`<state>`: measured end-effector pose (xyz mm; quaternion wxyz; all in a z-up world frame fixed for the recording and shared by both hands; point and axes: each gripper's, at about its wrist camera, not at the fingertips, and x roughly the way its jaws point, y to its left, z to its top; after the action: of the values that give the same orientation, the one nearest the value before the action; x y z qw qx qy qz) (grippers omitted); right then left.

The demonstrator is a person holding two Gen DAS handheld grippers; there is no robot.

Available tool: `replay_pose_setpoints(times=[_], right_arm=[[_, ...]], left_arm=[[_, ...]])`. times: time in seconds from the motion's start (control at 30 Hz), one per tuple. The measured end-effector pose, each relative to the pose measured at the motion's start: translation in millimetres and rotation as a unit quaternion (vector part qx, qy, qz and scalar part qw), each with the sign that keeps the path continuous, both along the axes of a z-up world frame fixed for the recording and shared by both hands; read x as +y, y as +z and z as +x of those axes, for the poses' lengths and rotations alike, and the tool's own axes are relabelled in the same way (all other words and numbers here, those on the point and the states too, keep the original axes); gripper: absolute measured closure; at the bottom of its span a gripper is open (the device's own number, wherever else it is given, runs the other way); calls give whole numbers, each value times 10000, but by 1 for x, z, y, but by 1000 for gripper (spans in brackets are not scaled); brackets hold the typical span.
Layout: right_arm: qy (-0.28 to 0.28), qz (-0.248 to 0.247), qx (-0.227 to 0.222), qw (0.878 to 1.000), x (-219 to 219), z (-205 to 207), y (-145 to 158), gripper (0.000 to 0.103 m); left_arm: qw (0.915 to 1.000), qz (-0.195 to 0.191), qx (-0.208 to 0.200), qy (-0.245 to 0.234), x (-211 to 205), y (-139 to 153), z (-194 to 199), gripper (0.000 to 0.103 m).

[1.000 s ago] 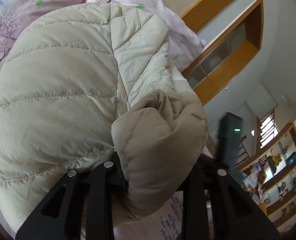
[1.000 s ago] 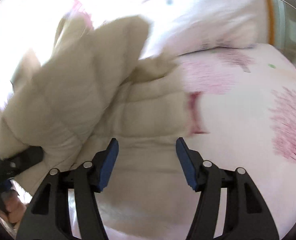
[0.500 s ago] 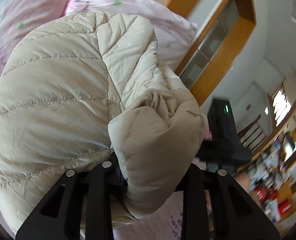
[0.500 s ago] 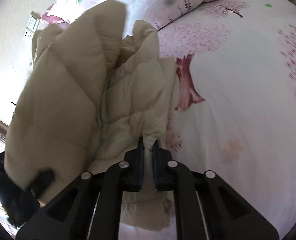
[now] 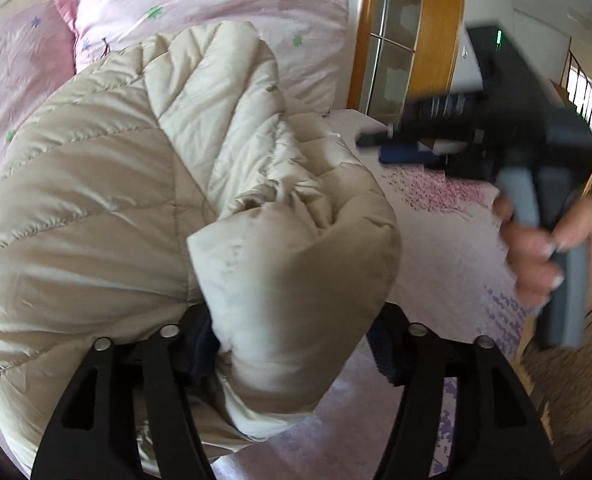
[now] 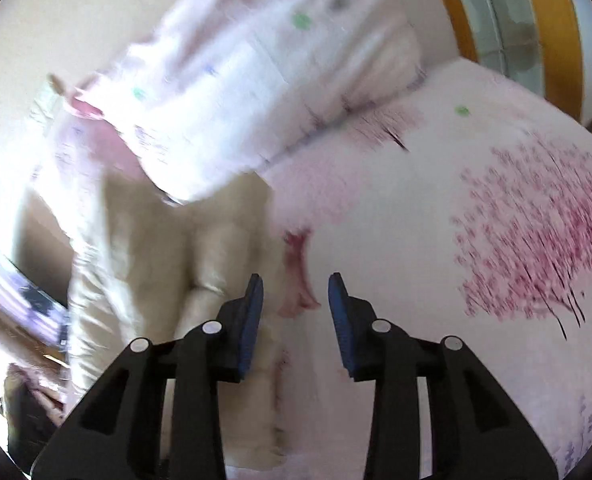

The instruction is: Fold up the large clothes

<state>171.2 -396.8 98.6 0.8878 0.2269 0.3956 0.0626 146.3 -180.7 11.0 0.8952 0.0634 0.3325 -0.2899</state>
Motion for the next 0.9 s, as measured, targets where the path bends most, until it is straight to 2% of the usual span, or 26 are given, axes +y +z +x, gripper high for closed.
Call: replay_pose_setpoints(times=[0.1, 0.2, 0.4, 0.43, 0.47, 0.57, 0.67, 0.73, 0.8, 0.9], right_arm=[[478, 334, -151, 9982, 18, 1, 15, 59], [912, 625, -107, 9938, 38, 8, 19, 54], [1512, 927, 370, 9834, 63, 29, 15, 51], [1589, 904, 408, 9823, 68, 29, 13, 65], [1590, 780, 394, 9834, 72, 29, 14, 87], [1527, 634, 327, 9857, 73, 28, 14, 90], [1436, 674, 303, 9869, 68, 27, 13, 90], [1414, 701, 329, 9869, 64, 26, 11, 90], [1400, 715, 370, 9869, 63, 27, 9, 90], [1376, 763, 420, 9867, 62, 27, 7, 90]], left_arm=[[10000, 62, -45, -28, -3, 0, -1, 34], [9999, 88, -86, -95, -4, -1, -4, 31], [9984, 366, -353, -262, -15, -1, -13, 26], [9983, 371, -365, -274, -16, -1, -13, 26], [9982, 355, -382, -283, -15, 0, -13, 26], [9989, 116, -255, -385, -5, 10, -12, 26], [9983, -363, -111, -451, 22, 34, -14, 26], [9965, -741, -157, -358, 49, 53, -15, 26], [9949, -959, -301, -20, 75, 68, -10, 26], [9923, -1014, -436, 554, 104, 79, 0, 26]])
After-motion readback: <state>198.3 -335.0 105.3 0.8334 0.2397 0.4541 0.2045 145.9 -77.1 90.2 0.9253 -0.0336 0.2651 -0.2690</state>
